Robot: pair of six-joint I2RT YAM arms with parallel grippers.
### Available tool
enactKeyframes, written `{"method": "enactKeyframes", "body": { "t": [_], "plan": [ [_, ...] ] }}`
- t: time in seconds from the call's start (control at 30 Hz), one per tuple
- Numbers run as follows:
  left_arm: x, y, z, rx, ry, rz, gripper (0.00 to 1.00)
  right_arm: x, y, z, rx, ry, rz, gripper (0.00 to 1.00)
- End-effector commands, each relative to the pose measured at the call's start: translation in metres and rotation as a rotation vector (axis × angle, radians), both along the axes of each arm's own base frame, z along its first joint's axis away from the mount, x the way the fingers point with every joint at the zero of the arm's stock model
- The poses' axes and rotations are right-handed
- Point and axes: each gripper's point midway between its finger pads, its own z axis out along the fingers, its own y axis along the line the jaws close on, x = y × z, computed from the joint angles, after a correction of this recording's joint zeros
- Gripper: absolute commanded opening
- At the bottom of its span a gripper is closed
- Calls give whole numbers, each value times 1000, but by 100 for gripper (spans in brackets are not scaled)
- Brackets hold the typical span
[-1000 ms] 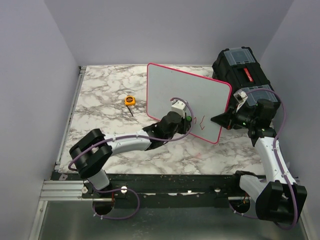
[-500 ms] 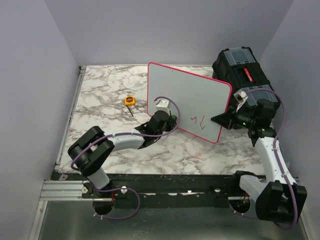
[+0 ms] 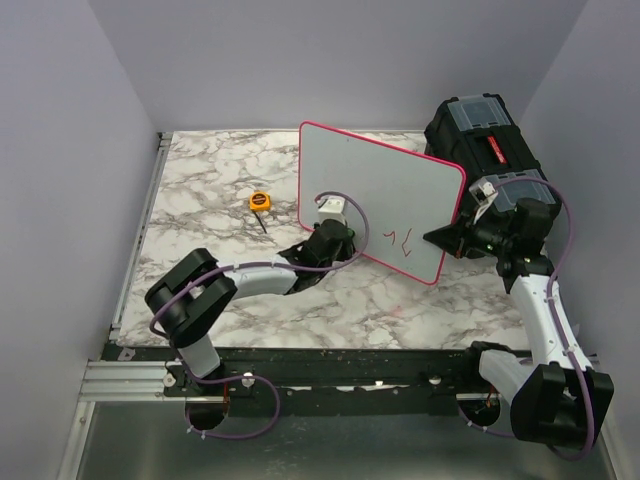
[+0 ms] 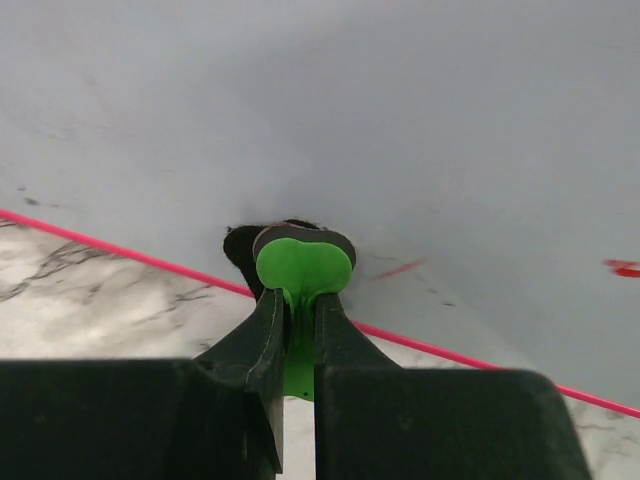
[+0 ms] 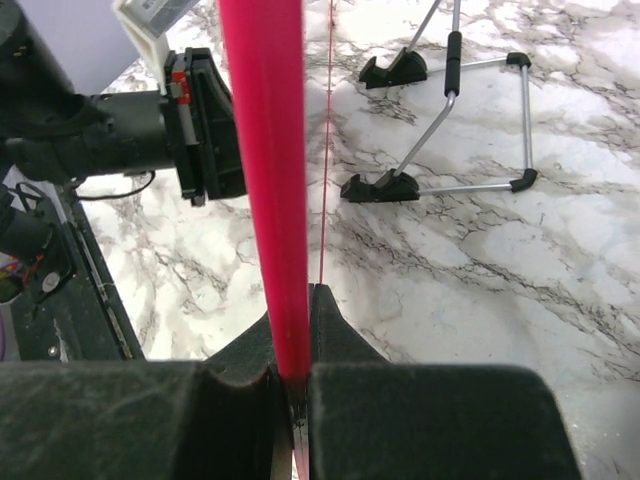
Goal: Erase the whiteboard
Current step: Erase the whiteboard using the whiteboard eraser.
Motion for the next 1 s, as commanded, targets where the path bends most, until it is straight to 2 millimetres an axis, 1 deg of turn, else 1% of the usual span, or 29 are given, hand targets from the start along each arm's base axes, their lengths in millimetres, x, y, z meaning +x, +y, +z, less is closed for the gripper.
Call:
{"method": "enactKeyframes", "body": {
  "t": [0.0,0.1,0.17,0.23,0.3,0.4,0.5,0.6,0.63,0.7,0.73,0.83,0.9,0.97],
  "plan": [
    [-13,-65,47,-121,-62,-94,0,-20,16,17,54,-26,126,0],
    [-23,-85,60,-141,-68,-123,0,-20,16,16,55,-23,127,0],
    [-27,-92,64,-153,-66,-137,0,-20,16,17,55,-25,128,0],
    [-30,-95,65,-161,-62,-141,0,-20,16,17,55,-24,127,0],
    [-30,-91,61,-152,-60,-132,0,-20,16,18,55,-27,128,0],
    [-20,-69,49,-131,-48,-84,0,-20,16,17,53,-28,126,0],
    [-2,-34,29,-112,-18,-7,0,-20,16,18,54,-28,129,0],
    [11,-5,5,-100,25,45,0,-21,16,18,55,-29,129,0],
    [15,1,0,-100,36,57,0,-21,16,19,55,-29,130,0],
    [18,6,-7,-98,52,60,0,-21,16,18,54,-30,129,0],
    [19,6,-9,-97,56,62,0,-20,16,18,54,-29,128,0],
    [20,-4,-6,-125,64,45,0,-21,16,18,55,-27,130,0],
    [19,-16,2,-155,65,28,0,-20,16,17,55,-26,129,0],
    [14,-33,13,-174,60,-2,0,-20,16,17,56,-25,130,0]
  ]
}}
